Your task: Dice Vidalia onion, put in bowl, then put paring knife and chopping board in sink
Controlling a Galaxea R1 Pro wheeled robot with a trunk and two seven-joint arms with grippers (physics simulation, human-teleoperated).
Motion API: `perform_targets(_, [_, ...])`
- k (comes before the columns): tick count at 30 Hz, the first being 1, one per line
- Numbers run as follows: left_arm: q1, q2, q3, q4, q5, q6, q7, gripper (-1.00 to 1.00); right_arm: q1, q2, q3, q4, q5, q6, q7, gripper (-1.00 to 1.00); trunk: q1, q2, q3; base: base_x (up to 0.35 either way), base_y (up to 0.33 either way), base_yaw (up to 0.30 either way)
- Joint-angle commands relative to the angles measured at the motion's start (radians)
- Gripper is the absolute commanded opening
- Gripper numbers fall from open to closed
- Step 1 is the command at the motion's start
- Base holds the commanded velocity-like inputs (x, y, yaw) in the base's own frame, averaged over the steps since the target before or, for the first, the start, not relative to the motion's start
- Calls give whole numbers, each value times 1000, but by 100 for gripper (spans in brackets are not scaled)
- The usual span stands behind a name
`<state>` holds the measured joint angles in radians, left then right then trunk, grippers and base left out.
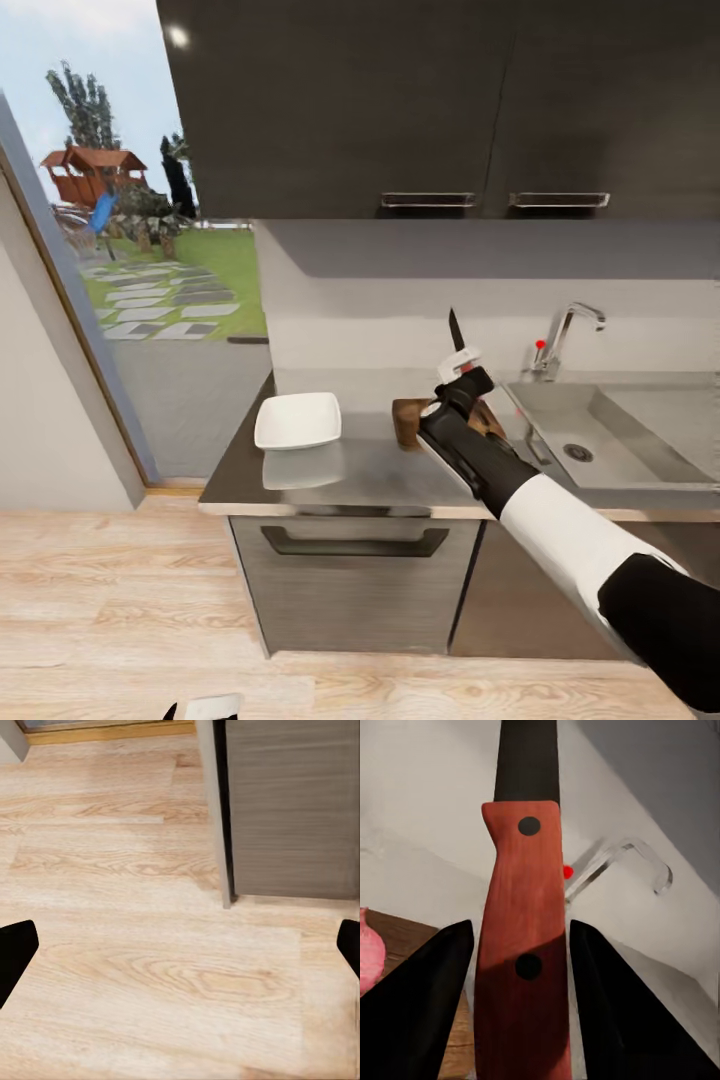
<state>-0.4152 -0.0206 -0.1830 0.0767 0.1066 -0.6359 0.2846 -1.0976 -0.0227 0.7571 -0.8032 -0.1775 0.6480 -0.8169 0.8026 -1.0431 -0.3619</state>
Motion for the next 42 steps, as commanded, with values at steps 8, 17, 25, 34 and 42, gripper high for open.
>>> perform_targets(8, [-2, -1, -9, 5, 10, -7, 1, 100, -1, 6, 123, -1, -9, 58, 16, -100, 0, -1, -1, 4, -318, 0])
perform_targets(17, [-2, -1, -9, 5, 10, -8, 1, 100, -2, 60, 187, -6, -6, 195, 32, -100, 0, -1, -1, 37, -142, 0])
perform_targets(25, [-2, 1, -9, 4, 10, -8, 1, 100, -2, 87, 346, -5, 31, 227, 108, -100, 0, -1, -1, 1, -3, 0])
perform_targets(34, [-2, 3, -8, 4, 10, -1, 6, 100, -2, 81, 360, -5, 143, 243, 231, -100, 0, -1, -1, 0, 0, 0])
perform_targets(42, [-2, -1, -7, 3, 10, 200, 3, 100, -1, 75, 355, -4, 272, 246, 375, -100, 0, -1, -1, 0, 0, 0])
